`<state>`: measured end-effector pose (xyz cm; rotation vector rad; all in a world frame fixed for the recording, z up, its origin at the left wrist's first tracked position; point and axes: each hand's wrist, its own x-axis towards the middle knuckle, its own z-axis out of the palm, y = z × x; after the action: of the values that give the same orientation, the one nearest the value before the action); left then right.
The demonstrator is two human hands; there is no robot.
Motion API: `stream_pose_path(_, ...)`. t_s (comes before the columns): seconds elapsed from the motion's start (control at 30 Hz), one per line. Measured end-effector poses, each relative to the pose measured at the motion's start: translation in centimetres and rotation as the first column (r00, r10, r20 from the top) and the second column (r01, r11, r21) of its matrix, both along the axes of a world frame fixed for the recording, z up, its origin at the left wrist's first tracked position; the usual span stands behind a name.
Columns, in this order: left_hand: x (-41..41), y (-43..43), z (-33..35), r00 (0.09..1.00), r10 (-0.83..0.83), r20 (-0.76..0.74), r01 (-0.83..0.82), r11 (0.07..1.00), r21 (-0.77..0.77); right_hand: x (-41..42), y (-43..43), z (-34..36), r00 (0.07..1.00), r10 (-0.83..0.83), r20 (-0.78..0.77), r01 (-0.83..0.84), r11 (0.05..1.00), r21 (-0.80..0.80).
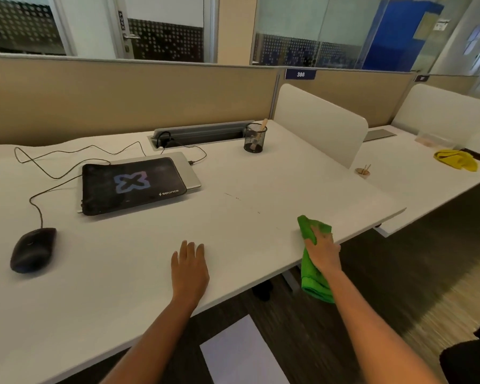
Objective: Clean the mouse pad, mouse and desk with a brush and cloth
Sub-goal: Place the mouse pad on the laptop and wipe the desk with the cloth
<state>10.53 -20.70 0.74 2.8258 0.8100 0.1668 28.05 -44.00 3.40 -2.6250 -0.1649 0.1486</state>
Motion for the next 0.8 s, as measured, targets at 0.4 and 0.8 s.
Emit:
stream_pose_path(0.4,2.4,-2.1,-0.5,0.986,0.161,0.048,-0.16,0.987,-0.014,-2.7,3.0,-1.6,0.897,0.436,0.079,-0.43,0.899,-0.078)
stream_pose_path(0.8,3.5,-1.2,-0.8,0.968,0.234,0.09,-0.233,0.972,-0.021,9.1,2.2,4.6,0.913,0.403,0.063,-0.407,0.893,0.191)
